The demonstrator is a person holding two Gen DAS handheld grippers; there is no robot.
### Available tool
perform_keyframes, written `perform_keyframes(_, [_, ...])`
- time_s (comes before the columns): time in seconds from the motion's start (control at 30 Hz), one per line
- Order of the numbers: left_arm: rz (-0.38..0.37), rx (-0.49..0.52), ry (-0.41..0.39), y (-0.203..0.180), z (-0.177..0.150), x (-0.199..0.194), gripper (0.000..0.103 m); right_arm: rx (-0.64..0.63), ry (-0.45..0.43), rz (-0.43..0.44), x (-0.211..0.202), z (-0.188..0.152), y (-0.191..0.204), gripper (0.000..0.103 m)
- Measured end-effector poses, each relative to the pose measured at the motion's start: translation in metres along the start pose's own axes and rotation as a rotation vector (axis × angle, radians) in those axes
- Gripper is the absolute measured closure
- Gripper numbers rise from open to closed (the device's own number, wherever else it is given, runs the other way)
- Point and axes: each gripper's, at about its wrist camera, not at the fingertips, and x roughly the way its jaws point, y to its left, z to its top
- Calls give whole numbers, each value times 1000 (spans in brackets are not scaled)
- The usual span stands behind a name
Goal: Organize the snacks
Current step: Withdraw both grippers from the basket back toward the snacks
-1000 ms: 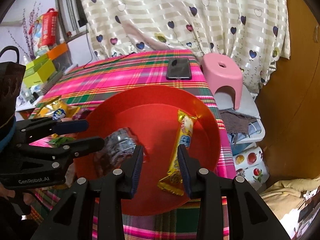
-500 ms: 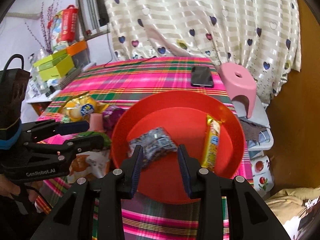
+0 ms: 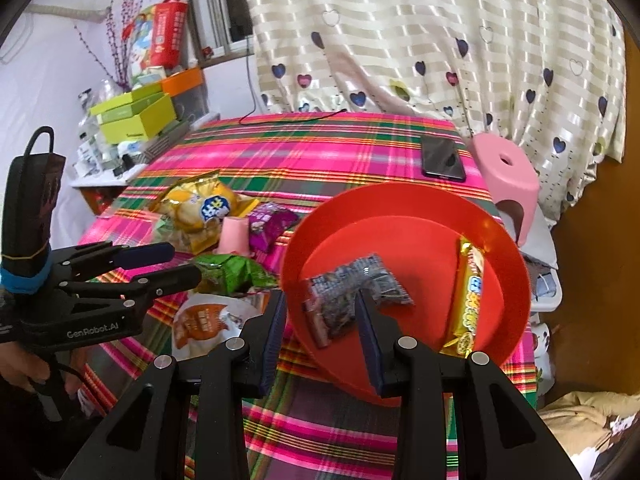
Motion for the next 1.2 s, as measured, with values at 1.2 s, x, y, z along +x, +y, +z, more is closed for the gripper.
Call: perform_keyframes(1.2, [-162,167,30,-31,-13,6,45,-23,17,64,9,-4,11,70])
